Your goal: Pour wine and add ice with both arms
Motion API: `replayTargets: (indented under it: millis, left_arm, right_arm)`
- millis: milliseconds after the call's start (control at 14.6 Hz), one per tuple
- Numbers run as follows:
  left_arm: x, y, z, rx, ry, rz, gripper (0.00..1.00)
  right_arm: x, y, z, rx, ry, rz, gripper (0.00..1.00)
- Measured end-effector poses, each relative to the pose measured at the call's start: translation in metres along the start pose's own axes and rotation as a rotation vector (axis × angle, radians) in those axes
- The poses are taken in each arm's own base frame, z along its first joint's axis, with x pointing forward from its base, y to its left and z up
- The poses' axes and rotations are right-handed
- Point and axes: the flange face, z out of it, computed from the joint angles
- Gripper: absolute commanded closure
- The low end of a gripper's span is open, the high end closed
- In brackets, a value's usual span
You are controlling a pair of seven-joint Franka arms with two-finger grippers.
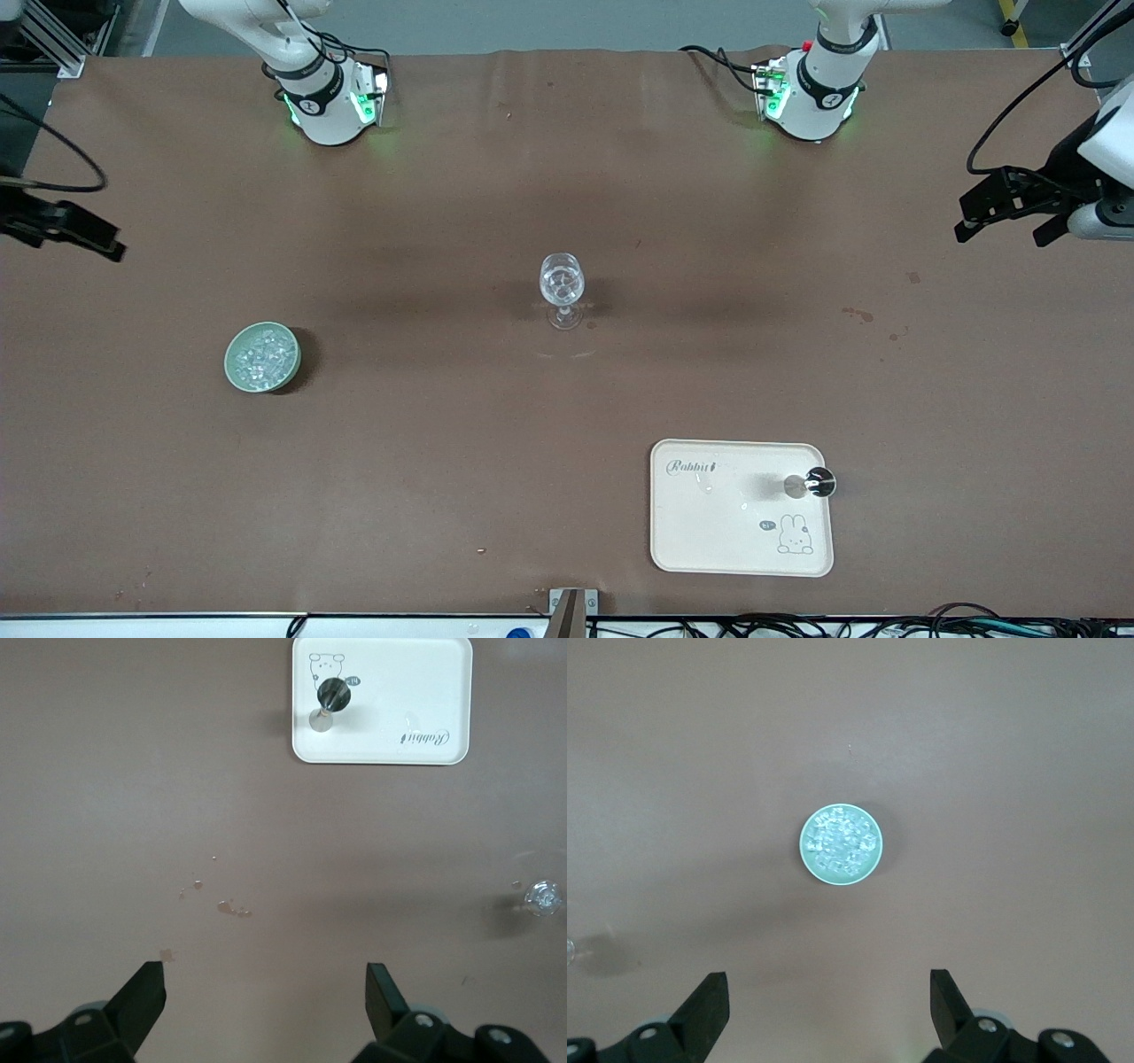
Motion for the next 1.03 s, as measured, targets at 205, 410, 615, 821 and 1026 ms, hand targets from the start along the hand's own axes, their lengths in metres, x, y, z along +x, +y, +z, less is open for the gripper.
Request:
replayTargets:
  millis: [205, 410, 615, 821, 1026]
  left_arm:
    - [0.01, -0.009, 0.009, 0.015, -0.012, -0.008, 0.0]
    - [0.018, -0.01, 0.019, 0.024, -0.027, -0.007, 0.0]
    - [0.018, -0.011, 0.021, 0.024, -0.031, -0.01, 0.0]
    - [0.019, -0.011, 0.022, 0.024, -0.029, -0.018, 0.0]
    - [0.019, -0.01, 0.022, 0.024, -0.028, -0.03, 0.0]
  right_arm:
    - [0.001, 0.019, 0.005, 0.012, -0.013, 0.0, 0.0]
    - [0.001, 0.017, 0.009, 0.02, -0.023, -0.003, 0.0]
    - [0.0, 0.007, 0.009, 0.026, -0.025, -0.022, 0.0]
    - [0.0, 0.005, 0.009, 0.026, -0.025, -0.025, 0.0]
    - [0.0, 0.005, 0.008, 0.027, -0.025, -0.026, 0.0]
